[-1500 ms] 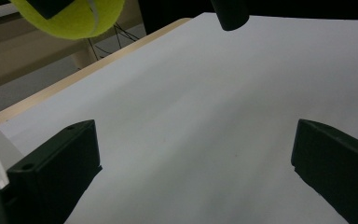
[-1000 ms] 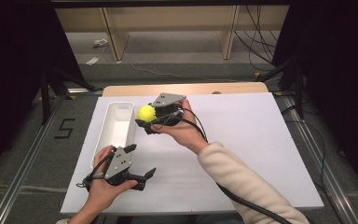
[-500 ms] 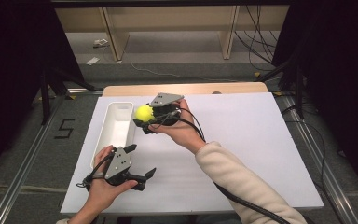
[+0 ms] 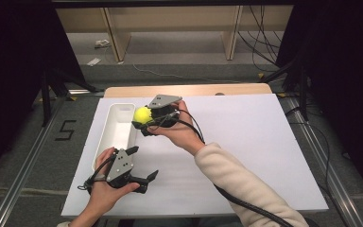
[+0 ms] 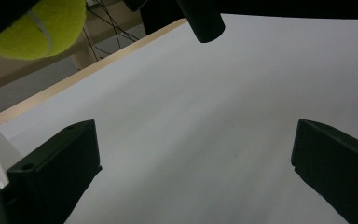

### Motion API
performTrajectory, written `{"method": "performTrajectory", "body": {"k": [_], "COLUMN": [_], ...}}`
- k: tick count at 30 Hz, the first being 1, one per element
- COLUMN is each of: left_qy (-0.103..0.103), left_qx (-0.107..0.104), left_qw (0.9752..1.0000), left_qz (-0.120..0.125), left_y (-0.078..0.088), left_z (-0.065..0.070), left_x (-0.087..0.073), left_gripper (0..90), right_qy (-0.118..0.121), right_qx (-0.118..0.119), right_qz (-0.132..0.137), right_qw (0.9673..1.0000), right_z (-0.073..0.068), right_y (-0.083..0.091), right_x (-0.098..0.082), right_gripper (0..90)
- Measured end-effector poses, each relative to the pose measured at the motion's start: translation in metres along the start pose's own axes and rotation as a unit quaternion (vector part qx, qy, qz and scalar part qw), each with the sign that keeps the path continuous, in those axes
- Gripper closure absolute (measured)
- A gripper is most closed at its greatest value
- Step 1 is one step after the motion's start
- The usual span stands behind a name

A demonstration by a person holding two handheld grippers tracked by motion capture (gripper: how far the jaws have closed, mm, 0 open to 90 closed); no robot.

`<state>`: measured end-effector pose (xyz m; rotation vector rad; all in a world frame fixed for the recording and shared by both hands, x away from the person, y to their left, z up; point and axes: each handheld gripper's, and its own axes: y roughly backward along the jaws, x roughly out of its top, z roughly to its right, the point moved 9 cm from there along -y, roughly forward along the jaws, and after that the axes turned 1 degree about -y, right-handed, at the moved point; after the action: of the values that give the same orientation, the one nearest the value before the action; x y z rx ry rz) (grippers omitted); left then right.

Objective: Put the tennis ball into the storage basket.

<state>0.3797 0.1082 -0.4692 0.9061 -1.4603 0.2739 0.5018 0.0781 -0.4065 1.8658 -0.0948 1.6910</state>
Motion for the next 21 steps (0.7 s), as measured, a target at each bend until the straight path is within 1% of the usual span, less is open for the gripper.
{"method": "performTrajectory", "body": {"k": [21], "left_qy": [-0.001], "left_qx": [0.000], "left_qw": [1.0000], "left_qz": [-0.001], "left_y": [-0.0001], "left_z": [0.0004], "left_x": [-0.0001], "left_gripper": [0.7], "right_qy": [0.000], "right_qx": [0.003], "right_qz": [-0.003], "right_qw": [1.0000], "right_z": [-0.0002], "right_y": [-0.0094], "right_x": [0.0030], "right_gripper": [26.0]}}
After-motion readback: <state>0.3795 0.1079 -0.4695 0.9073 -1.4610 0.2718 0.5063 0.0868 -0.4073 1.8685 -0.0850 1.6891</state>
